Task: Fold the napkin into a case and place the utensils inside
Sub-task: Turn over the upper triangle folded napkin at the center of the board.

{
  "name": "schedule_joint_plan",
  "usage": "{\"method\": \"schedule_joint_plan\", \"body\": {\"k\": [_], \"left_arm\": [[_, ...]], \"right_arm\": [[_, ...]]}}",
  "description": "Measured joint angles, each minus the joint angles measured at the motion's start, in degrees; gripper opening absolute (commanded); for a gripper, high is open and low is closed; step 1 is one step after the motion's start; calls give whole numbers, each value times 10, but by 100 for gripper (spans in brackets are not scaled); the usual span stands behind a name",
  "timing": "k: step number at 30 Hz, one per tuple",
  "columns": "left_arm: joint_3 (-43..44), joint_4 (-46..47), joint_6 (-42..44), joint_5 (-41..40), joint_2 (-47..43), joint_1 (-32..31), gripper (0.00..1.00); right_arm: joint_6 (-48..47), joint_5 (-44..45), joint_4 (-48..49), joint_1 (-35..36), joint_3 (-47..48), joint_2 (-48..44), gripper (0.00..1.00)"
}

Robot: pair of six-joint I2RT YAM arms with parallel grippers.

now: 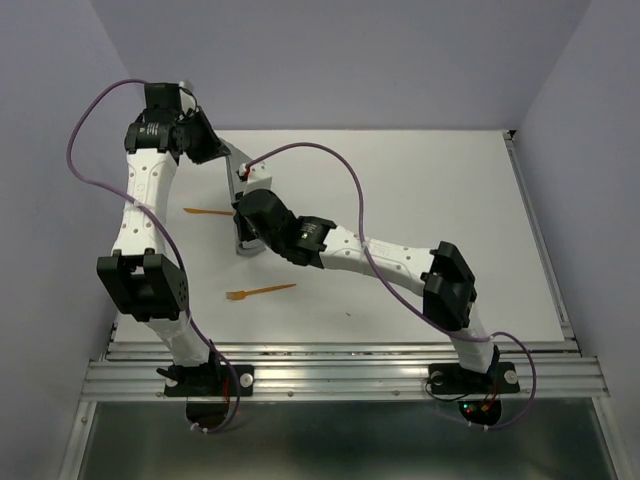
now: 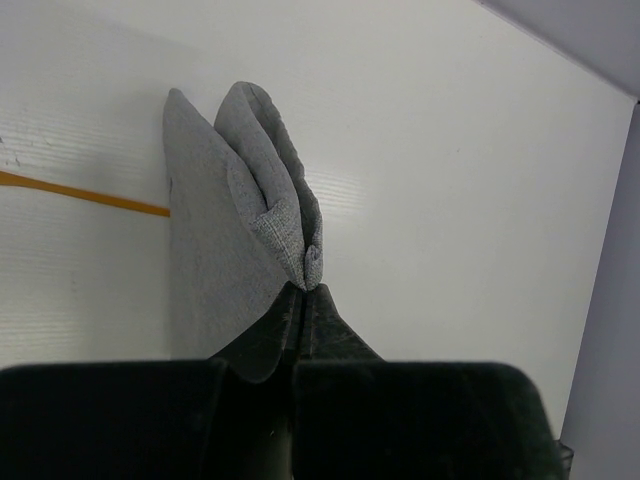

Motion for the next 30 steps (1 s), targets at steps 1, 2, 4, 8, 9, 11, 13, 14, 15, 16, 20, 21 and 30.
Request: {"method": "schedule_joint_plan", "body": {"k": [1, 2, 4, 8, 9, 11, 13, 14, 15, 16, 20, 21, 30], "left_arm": [[0, 1, 0, -1, 0, -1, 0], [0, -1, 0, -3, 0, -2, 0], [6, -10, 3, -10, 0, -2, 0], [33, -38, 12, -23, 0, -2, 0], [40, -43, 16, -27, -3, -2, 0], [48, -47, 20, -36, -7, -2, 0], [58, -53, 25, -46, -13, -1, 0], [63, -58, 28, -51, -17, -1, 0], [68, -66, 31, -56, -21, -1, 0], [71, -71, 33, -60, -26, -1, 0], [73, -86, 37, -64, -43, -1, 0], [73, -90, 37, -64, -45, -3, 0], [53, -42, 10, -87, 12, -137, 0]], "right_arm": [[2, -3, 3, 0, -2, -1, 1], [4, -7, 5, 0, -2, -2, 1], [6, -15, 7, 0, -2, -2, 1], [10, -26, 10, 0, 3, -2, 1], [10, -30, 10, 0, 7, -2, 1], [11, -38, 8, 1, 21, -1, 1], [10, -42, 6, 6, 42, 3, 1], [10, -43, 6, 11, 54, 6, 1], [10, -43, 6, 16, 66, 9, 1], [10, -43, 6, 18, 70, 10, 1], [14, -33, 24, 30, 50, 3, 1], [17, -31, 29, 30, 40, 0, 1], [83, -20, 113, -40, -265, -150, 1]]}}
